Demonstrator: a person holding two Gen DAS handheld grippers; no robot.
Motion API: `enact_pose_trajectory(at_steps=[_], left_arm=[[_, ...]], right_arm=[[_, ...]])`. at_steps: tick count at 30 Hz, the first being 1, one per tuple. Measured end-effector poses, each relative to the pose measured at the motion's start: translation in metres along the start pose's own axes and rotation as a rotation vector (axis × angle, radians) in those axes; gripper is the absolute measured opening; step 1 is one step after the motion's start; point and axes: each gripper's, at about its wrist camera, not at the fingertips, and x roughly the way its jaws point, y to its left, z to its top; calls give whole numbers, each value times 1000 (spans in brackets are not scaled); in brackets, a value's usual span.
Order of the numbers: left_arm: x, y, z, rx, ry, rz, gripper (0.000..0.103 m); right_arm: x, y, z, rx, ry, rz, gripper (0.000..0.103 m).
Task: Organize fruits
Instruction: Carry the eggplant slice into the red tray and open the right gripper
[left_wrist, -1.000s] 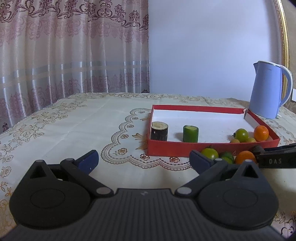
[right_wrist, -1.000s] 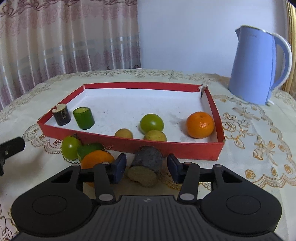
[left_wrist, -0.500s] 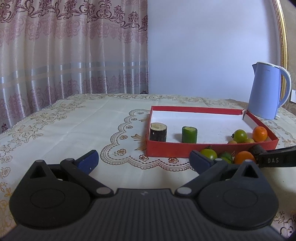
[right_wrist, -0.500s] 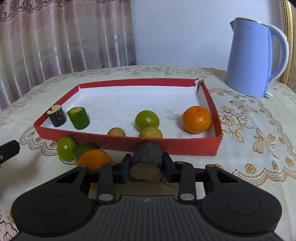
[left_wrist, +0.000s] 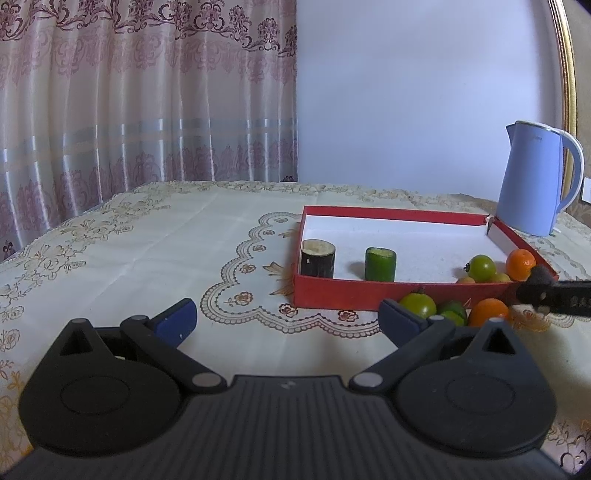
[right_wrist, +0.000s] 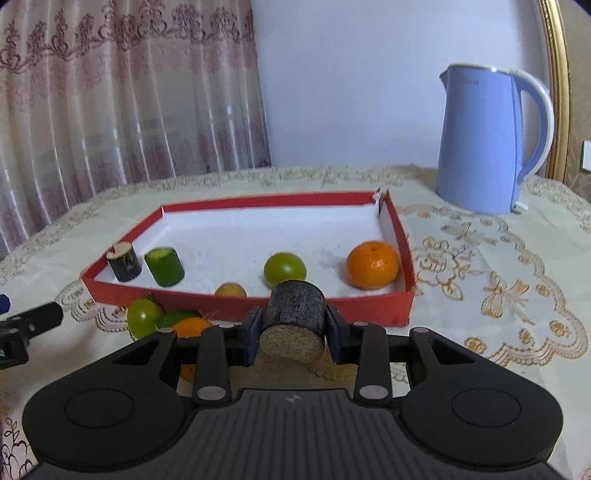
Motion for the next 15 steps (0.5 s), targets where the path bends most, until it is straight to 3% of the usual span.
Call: enact_pose_trajectory(at_steps=[15], left_arm=[[4,-1,-1,13,24,4,103]], right_arm=[[-11,0,11,-50,-120,17,34]])
